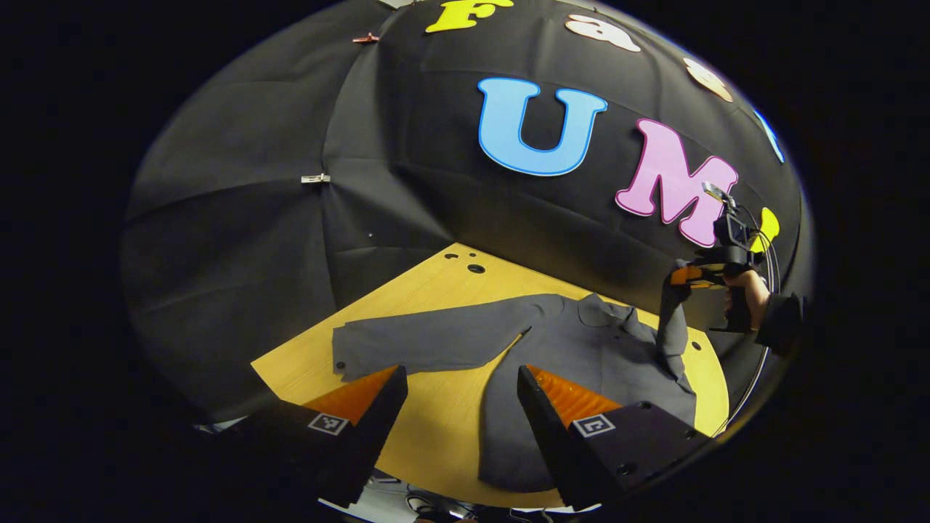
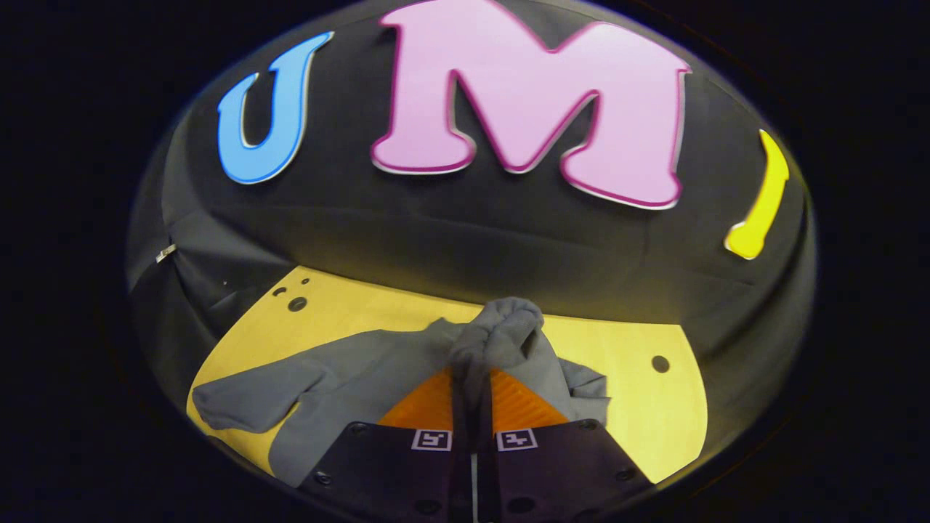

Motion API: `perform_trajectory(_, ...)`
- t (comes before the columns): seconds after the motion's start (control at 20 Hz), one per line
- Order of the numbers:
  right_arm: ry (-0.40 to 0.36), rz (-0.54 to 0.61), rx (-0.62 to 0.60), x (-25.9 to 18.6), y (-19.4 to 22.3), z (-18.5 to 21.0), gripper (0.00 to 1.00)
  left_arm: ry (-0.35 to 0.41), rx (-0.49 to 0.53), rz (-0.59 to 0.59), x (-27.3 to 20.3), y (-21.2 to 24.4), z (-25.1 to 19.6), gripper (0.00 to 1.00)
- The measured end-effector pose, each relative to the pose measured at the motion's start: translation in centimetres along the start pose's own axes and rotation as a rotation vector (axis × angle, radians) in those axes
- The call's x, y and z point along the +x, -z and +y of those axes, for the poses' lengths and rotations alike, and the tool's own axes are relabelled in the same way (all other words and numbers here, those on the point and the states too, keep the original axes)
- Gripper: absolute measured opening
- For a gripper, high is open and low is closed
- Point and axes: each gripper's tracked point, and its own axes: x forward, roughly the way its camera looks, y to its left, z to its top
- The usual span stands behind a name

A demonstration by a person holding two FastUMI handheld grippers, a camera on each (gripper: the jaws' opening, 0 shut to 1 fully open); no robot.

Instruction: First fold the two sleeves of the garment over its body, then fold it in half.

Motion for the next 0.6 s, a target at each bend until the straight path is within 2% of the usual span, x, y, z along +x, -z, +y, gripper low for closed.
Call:
perform_trajectory(0.05,-0.017,0.010,-0.009,0.6,0.3,1.6,0.08,-0.006,-0.007,0.001,0.1,-0.1,0.4,0.96)
perform_trajectory(0.1,-0.035,0.020,-0.018,1.1,0.6,3.2,0.08,-0.013,-0.013,0.003,0.2,0.0,0.8,0.92)
perform_trajectory(0.15,-0.052,0.029,-0.026,1.8,1.0,4.8,0.08,-0.019,-0.020,0.005,0.3,0.0,1.2,0.96)
perform_trajectory(0.45,-0.120,0.103,-0.052,5.1,4.7,12.1,0.08,-0.035,-0.017,0.022,0.5,0.1,2.7,0.96)
perform_trajectory(0.5,-0.135,0.119,-0.049,5.6,5.5,13.3,0.00,-0.038,-0.014,0.026,0.8,0.3,3.0,0.96)
perform_trajectory(0.55,-0.152,0.137,-0.043,6.1,6.4,14.5,0.08,-0.042,-0.011,0.030,0.8,0.3,3.3,0.96)
perform_trajectory(0.6,-0.166,0.157,-0.039,6.7,7.3,15.4,0.09,-0.044,-0.013,0.037,0.9,0.5,3.6,0.96)
